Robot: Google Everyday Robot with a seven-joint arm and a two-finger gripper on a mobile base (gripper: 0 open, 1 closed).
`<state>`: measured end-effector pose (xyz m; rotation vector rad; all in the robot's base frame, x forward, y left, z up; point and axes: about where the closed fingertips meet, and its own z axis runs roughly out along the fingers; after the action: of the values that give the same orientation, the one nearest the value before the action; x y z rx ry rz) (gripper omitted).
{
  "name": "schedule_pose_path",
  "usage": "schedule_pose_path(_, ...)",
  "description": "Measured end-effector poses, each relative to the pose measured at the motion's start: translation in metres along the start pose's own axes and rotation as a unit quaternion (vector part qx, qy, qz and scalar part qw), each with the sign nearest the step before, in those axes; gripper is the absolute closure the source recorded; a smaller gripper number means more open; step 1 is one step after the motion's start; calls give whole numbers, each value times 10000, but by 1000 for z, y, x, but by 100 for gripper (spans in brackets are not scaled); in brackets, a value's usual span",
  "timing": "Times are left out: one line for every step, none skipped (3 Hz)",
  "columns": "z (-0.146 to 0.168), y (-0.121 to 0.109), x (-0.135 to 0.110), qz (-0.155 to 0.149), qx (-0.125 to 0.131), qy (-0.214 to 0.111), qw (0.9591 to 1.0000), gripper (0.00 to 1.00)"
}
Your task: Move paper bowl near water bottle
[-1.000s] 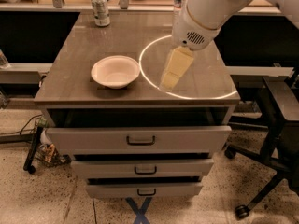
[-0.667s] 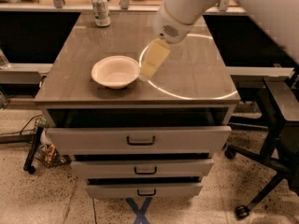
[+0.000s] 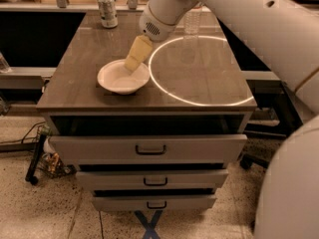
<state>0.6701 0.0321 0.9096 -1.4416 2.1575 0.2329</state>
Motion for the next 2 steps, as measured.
schedule_pose_path(41, -12, -1, 555, 45, -36, 9984, 0)
schedule_pose_path(63, -16, 2, 734, 112, -20, 9972, 0)
